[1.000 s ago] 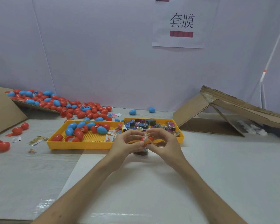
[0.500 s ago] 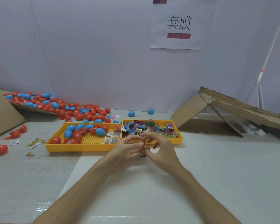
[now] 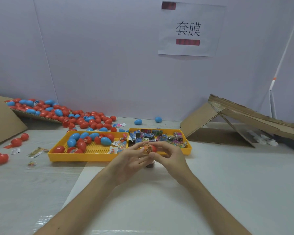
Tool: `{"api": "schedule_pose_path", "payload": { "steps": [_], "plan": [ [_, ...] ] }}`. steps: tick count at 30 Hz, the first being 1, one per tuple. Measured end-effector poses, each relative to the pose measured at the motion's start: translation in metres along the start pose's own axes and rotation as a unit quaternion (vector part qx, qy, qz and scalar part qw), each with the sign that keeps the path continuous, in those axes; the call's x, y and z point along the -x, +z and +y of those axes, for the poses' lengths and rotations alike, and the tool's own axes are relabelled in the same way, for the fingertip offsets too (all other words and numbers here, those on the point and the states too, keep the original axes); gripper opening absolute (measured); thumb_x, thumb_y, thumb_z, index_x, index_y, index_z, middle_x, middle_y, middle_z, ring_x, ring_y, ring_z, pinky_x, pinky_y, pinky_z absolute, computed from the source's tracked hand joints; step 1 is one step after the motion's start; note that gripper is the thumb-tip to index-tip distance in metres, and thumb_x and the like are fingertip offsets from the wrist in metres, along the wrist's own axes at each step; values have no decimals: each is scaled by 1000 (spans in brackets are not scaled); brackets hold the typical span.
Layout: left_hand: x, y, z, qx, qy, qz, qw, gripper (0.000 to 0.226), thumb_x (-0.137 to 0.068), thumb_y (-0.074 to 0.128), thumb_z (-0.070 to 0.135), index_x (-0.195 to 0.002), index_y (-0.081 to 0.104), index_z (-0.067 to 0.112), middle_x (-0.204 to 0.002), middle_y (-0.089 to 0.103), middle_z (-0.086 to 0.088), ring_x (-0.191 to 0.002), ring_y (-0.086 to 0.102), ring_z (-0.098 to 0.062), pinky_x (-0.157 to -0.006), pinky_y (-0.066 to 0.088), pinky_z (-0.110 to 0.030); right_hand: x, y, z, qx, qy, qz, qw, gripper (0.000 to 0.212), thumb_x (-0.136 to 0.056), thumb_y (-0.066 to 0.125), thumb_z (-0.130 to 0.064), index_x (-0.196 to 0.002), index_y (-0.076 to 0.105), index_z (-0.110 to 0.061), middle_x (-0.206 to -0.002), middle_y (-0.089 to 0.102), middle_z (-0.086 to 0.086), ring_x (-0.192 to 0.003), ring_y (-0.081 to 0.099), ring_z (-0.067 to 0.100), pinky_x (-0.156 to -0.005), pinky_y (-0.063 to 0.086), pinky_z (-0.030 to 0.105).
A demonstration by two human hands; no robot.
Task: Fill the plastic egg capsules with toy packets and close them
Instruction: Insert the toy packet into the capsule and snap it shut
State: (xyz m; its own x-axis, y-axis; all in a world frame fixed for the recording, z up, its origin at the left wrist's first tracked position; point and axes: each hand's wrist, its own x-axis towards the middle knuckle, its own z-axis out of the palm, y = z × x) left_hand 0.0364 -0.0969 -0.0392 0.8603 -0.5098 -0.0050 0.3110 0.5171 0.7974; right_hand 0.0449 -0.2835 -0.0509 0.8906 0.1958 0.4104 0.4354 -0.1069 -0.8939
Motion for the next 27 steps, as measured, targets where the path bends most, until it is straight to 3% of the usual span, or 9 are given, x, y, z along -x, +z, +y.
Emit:
{"api": "schedule_pose_path", "payload": {
  "steps": [3,6,10,13,15,17,20,27],
  "plan": [
    [0,-1,0,4,0,-1,1000,61,-86,65,8,-145,49,7,-141,58,-23,-131,57,-34,-108,49,-36,0,1,0,-2,10,-2,1000,32,-85,79,-12,-112,75,-29,-111,74,-5,-108,69,17,-92,58,45],
    [-1,0,-1,9,2,1,1000,62,-86,67,8,-145,49,7,-141,58,-23,-130,58,-33,-105,51,-34,0,0,-1,-6,15,-1,1000,32,-86,79,-13,-115,74,-25,-111,74,-3,-108,69,18,-93,57,48],
    [-2,0,-1,-4,10,5,1000,61,-86,69,10,-143,50,8,-141,58,-25,-124,61,-32,-101,55,-32,1,-2,-1,-6,13,-3,1000,31,-87,76,-11,-116,74,-23,-110,74,-3,-107,69,17,-89,59,39],
    [-4,-1,-2,-4,19,8,1000,59,-86,70,9,-142,51,6,-140,58,-26,-125,62,-33,-94,58,-30,2,-1,-5,-40,24,2,999,25,-89,74,-20,-114,75,-21,-107,75,0,-101,71,18,-75,58,28],
    [-5,-1,-3,-15,23,6,1000,57,-86,70,8,-140,53,6,-139,59,-26,-126,61,-35,-92,58,-30,2,0,-8,-65,46,10,997,21,-87,76,-32,-107,77,-24,-100,77,2,-93,73,20,-69,58,26],
    [-5,-1,-5,-28,24,1,999,55,-86,70,8,-139,53,6,-136,61,-26,-125,62,-36,-91,57,-29,1,1,-8,-76,68,21,995,14,-85,77,-32,-98,79,-26,-95,77,1,-86,74,20,-66,59,29],
    [-6,-1,-6,-36,24,-2,999,54,-86,70,7,-138,53,6,-131,66,-22,-121,65,-34,-90,57,-28,0,1,-3,-118,92,11,989,11,-88,74,-20,-98,79,-18,-98,76,2,-91,73,23,-72,62,38],
    [-6,-2,-5,-36,28,-9,999,58,-87,70,6,-141,50,5,-125,67,-24,-119,66,-32,-91,56,-27,0,-1,-4,-169,91,-13,981,31,-83,76,-23,-113,76,-15,-112,72,14,-105,71,31,-80,61,39]
  ]
}}
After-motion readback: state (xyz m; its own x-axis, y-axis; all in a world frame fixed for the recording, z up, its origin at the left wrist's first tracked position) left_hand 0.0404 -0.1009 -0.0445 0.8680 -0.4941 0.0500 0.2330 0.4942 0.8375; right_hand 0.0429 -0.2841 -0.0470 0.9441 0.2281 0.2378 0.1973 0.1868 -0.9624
